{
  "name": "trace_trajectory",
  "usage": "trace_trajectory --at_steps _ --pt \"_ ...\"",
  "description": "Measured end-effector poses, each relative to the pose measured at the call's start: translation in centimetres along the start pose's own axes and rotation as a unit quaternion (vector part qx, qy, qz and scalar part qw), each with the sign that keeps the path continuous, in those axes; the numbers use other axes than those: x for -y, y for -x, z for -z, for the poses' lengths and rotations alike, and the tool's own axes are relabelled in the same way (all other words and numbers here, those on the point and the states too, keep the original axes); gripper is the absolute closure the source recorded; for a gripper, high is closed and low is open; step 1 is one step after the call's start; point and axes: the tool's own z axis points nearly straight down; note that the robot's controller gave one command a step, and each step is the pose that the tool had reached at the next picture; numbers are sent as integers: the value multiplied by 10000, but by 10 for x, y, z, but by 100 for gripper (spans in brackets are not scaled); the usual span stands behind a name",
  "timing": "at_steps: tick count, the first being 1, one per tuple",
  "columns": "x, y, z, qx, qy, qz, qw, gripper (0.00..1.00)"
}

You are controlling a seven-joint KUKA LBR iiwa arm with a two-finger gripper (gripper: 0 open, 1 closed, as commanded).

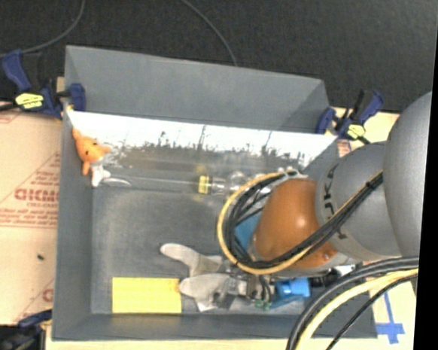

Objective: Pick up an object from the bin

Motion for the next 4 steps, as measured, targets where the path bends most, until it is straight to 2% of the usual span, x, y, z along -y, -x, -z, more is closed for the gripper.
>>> trace_trajectory --at_steps 2,4 --pt "0 0 3 11 2 7 10000 100" --pt "1 -2 20 -32 -7 13 10000 100"
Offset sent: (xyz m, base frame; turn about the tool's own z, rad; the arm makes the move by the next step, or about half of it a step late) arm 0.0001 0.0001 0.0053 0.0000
